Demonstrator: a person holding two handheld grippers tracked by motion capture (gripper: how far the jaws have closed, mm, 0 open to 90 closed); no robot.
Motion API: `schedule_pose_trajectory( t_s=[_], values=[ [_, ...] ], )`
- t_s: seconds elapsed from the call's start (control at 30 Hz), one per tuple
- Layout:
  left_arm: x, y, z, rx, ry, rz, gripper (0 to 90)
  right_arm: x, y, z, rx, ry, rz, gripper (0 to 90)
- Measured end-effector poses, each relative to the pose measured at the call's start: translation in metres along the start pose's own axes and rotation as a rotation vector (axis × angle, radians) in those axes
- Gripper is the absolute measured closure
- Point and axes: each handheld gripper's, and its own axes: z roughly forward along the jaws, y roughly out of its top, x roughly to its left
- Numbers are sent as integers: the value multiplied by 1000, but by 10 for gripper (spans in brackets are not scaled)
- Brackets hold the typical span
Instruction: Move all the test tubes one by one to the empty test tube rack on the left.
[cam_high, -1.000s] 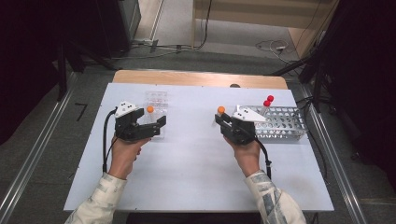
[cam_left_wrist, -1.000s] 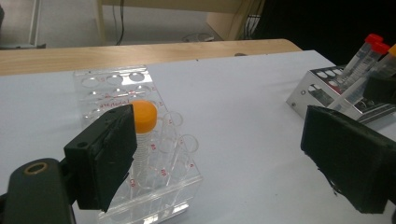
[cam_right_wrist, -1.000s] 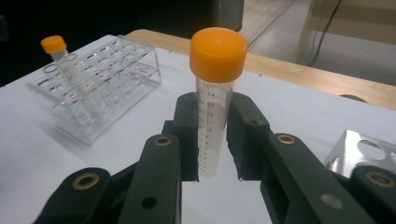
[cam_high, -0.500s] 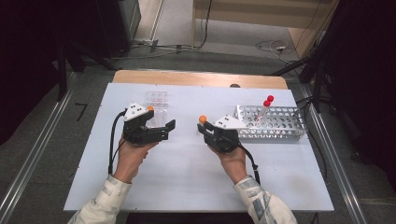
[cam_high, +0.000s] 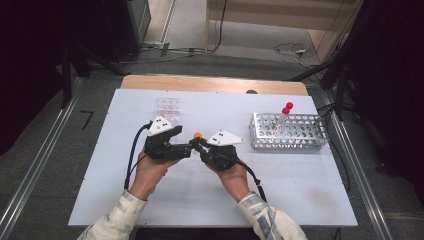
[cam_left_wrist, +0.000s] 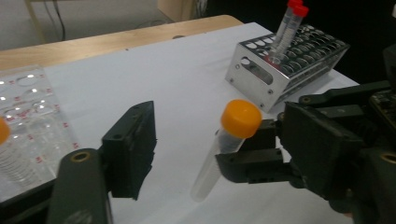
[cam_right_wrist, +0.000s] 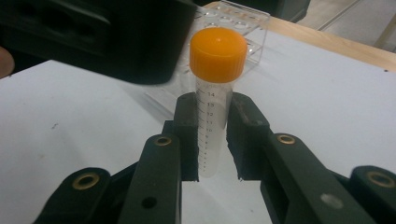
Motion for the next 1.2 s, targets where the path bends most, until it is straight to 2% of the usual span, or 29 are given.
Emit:
schedule_pose_trajectory(
  t_s=[0.03, 0.07, 0.13, 0.3, 0.43, 0.6, 0.73, 0.83, 0.97, 1.2],
  values=[
    [-1, -1, 1, -2, -13, 12, 344, 1, 0, 1, 0, 4, -4, 718],
    [-2, -2, 1, -1, -8, 23, 385, 4, 1, 2, 1, 10, -4, 718],
    [-2, -2, 1, 2, -23, 25, 466, 6, 2, 3, 1, 16, -9, 718],
    [-3, -3, 2, 5, -19, 37, 577, 10, 4, 3, -3, 26, -15, 718],
    [-2, -4, 3, 10, -27, 31, 678, 10, 4, 3, -1, 27, -12, 718],
    [-1, -4, 2, 13, -29, 31, 690, 9, 4, 2, 1, 32, -13, 709],
    [2, -3, 0, 13, -29, 23, 693, 7, 4, 0, 3, 55, -7, 553],
    [7, 1, -7, 5, -19, 8, 693, 3, 4, -2, 28, 64, 11, 449],
    [18, 7, -20, -14, 2, -24, 693, -6, 1, -10, 35, 63, 25, 404],
    [34, 16, -41, -56, 32, -68, 694, -15, -6, -21, 39, 56, 40, 388]
  ],
)
